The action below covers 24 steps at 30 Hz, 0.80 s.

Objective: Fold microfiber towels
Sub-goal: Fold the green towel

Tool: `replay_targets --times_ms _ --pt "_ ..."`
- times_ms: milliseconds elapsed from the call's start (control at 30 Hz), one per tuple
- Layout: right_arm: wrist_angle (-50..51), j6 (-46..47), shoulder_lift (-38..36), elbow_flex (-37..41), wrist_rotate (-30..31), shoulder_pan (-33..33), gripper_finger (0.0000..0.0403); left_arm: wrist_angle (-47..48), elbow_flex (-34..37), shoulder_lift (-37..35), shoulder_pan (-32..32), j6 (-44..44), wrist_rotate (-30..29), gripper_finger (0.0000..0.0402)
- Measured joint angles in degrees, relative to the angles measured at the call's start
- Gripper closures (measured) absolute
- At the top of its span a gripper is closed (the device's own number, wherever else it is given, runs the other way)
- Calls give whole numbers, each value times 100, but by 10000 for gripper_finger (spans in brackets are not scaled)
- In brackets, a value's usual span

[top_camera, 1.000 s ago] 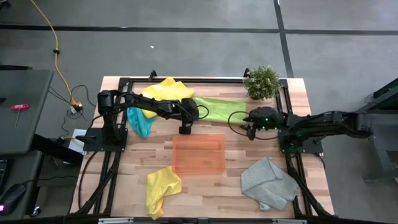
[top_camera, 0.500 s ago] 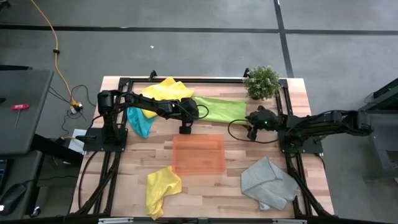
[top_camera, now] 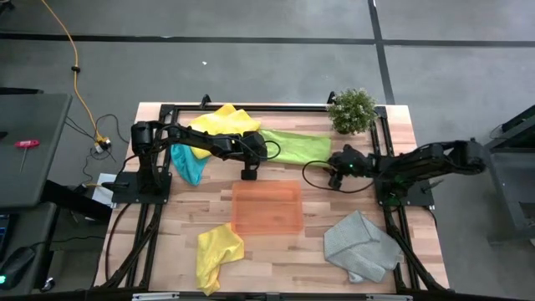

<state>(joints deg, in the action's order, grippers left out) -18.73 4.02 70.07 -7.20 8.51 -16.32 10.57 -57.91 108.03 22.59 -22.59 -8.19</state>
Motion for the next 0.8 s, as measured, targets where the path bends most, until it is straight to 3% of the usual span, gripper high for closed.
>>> replay_targets --times_ms 133,300,500,800 --pt "-101 190 185 -7 -18 0 289 25 -1 -2 0 129 4 401" --pt "-61 692 63 -11 -360 124 387 435 -20 -59 -169 329 -36 401" --pt "433 1363 -372 -156 -579 328 398 825 13 -313 -328 633 -60 401" --pt "1686 1394 -717 -1274 47 295 401 729 7 -1053 -213 1111 -538 401"
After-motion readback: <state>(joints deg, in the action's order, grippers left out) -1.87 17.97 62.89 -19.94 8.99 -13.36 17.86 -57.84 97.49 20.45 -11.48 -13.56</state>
